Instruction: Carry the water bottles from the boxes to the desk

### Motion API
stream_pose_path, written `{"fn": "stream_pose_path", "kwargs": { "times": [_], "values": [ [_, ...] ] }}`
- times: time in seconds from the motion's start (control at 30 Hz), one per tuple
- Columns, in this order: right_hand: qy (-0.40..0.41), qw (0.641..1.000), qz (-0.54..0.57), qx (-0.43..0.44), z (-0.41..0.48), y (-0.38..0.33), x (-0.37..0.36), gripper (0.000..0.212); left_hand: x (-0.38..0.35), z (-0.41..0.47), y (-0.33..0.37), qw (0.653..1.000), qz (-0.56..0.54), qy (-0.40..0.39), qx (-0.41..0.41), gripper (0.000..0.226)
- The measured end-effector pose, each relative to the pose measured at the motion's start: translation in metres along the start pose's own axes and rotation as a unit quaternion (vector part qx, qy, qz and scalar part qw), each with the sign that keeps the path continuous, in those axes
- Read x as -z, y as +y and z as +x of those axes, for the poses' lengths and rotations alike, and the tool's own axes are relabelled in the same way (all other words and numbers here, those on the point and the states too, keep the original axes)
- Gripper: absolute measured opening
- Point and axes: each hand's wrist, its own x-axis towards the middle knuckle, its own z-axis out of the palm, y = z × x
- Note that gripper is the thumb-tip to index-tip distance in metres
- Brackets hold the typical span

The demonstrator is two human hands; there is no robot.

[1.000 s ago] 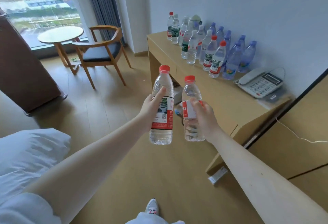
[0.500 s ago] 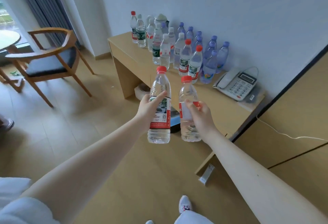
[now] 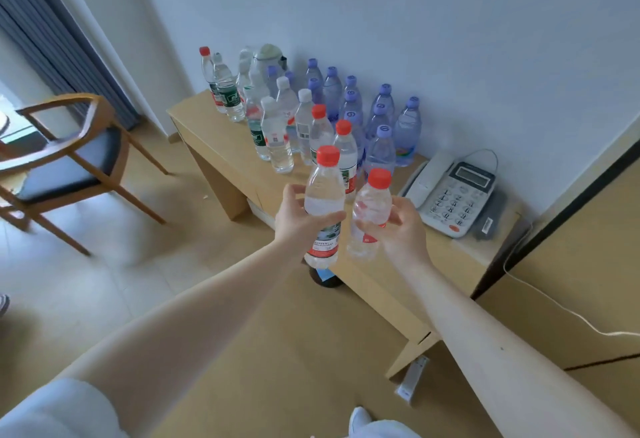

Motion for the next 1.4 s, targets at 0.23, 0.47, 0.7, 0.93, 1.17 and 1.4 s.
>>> {"fn": "stream_pose_path", "kwargs": {
  "times": [0.23,0.47,0.7,0.93,1.17,1.4],
  "values": [
    [0.029,0.999,-0.006,-0.013,0.062,0.023,0.018,0.05,-0.055,0.056,0.014,1.0,0.003,-0.028,-0.012,0.055],
    [0.086,0.994,-0.008,-0.061,0.093,0.048,0.03,0.05,-0.098,0.1,0.01,0.996,0.014,-0.082,-0.02,0.053],
    [0.144,0.984,-0.04,-0.094,0.107,0.061,0.028,0.051,-0.124,0.134,-0.004,0.987,0.049,-0.142,-0.052,0.053],
    [0.166,0.98,-0.039,-0.105,0.106,0.076,0.014,0.049,-0.126,0.156,-0.022,0.975,0.077,-0.183,-0.097,0.062],
    [0.202,0.97,-0.045,-0.128,0.105,0.074,0.006,0.051,-0.121,0.164,-0.027,0.967,0.077,-0.226,-0.088,0.057],
    [0.252,0.94,-0.094,-0.211,0.082,0.073,-0.014,0.079,-0.103,0.155,-0.034,0.948,0.068,-0.289,-0.117,0.068]
  ]
}}
